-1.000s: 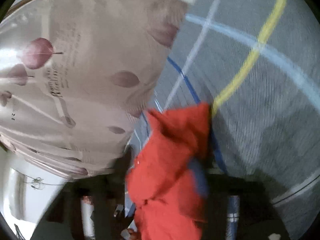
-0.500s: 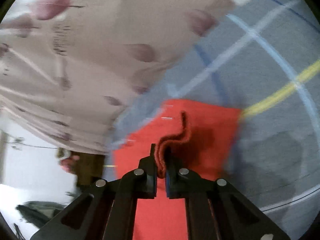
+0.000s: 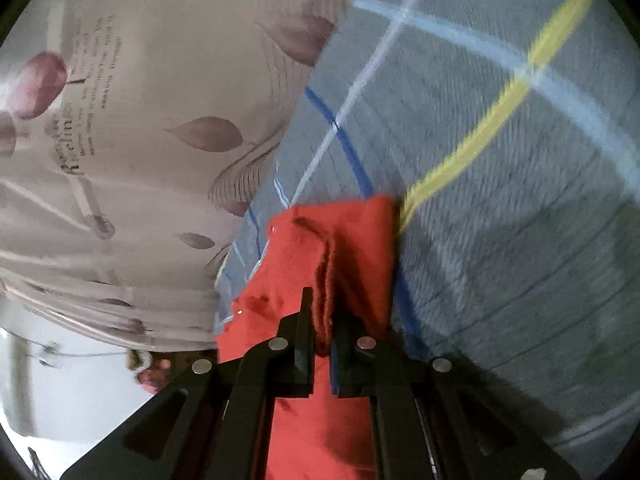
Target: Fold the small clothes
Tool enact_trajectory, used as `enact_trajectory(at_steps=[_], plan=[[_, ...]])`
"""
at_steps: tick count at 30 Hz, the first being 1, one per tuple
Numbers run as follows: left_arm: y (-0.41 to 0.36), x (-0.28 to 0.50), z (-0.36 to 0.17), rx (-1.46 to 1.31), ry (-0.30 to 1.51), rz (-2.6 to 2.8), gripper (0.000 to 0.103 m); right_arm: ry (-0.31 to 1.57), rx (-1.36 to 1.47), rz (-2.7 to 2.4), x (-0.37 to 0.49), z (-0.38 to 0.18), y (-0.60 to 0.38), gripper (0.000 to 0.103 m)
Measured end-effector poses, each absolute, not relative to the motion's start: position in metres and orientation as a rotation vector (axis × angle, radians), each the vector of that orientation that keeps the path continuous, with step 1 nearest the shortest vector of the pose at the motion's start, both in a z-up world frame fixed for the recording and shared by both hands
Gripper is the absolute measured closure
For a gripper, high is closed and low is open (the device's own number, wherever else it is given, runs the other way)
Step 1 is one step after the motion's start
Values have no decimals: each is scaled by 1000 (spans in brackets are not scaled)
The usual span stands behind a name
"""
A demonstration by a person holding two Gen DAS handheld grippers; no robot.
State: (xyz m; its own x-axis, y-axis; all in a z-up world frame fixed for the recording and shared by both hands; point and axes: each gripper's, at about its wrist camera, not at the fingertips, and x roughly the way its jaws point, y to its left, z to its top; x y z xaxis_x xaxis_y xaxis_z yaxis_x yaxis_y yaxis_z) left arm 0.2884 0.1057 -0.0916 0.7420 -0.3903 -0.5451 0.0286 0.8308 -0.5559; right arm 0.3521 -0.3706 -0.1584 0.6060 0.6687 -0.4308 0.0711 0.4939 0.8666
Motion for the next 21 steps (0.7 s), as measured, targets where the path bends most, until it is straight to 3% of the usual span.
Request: enact_trajectory(at_steps=[5, 6, 12, 15, 17, 19, 21], plan=[[106, 289, -92, -552, 703, -242, 4, 949, 928, 439, 364, -161, -351, 97], [106, 289, -92, -553, 703, -242, 4, 941, 927, 434, 365, -162, -352, 101], [110, 289, -94, -585, 693, -251, 4, 911, 963, 433, 359, -166, -357, 100], [111, 289, -94, -592, 690, -254, 4, 877, 927, 410, 348, -153, -359, 91], [114, 286, -90, -583, 689, -244, 4, 850, 883, 380, 333, -139, -359, 79], [120, 274, -81, -557, 693, -237, 4, 826, 807, 380, 304, -123, -357, 60], [129, 258, -73, -532, 712, -265, 4, 835, 685, 422, 270, -111, -347, 53]])
